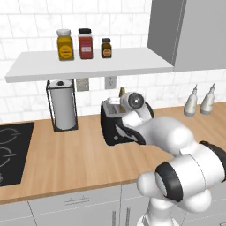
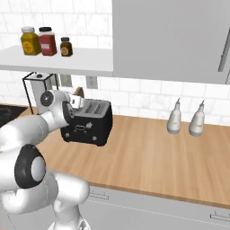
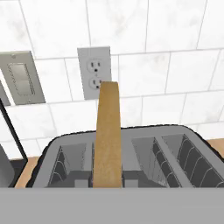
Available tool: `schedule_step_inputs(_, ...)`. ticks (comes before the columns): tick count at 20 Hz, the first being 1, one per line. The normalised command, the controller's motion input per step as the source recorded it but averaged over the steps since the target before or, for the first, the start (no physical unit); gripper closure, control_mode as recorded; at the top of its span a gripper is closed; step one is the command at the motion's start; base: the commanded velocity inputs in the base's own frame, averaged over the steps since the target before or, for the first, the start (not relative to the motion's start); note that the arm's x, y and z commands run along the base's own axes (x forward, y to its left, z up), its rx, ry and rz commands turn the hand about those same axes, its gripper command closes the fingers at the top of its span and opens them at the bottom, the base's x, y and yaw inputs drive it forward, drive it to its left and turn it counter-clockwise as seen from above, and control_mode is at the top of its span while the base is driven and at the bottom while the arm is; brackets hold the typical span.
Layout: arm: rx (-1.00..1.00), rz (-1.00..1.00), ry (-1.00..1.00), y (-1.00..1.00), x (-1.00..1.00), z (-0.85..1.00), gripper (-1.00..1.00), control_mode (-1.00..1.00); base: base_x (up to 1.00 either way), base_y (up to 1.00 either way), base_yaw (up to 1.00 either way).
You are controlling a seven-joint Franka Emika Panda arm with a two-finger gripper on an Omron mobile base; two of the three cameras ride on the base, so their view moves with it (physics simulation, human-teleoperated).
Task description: Start the toaster. Once the lever pops up, take the bread to the plate on the dining counter.
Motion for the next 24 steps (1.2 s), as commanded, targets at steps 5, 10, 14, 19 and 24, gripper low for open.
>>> schedule_step_inputs(5, 0.09, -0.01, -0.08, 0.00, -0.67, 1.00, 1.00, -1.00, 0.00, 0.00, 0.00)
schedule_step_inputs(10, 0.15, 0.00, 0.11, 0.00, -0.76, 0.95, 1.00, -1.00, 0.00, 0.00, 0.00)
schedule_step_inputs(14, 0.14, 0.00, 0.34, 0.00, -0.96, 0.76, 1.00, -1.00, 0.00, 0.00, 0.00)
schedule_step_inputs(19, 0.04, 0.00, 0.40, 0.02, -1.00, 0.11, 1.00, -1.00, 0.00, 0.00, 0.00)
schedule_step_inputs(24, 0.00, -0.01, 0.22, 0.03, -1.00, 0.00, 1.00, -1.00, 0.00, 0.00, 0.00)
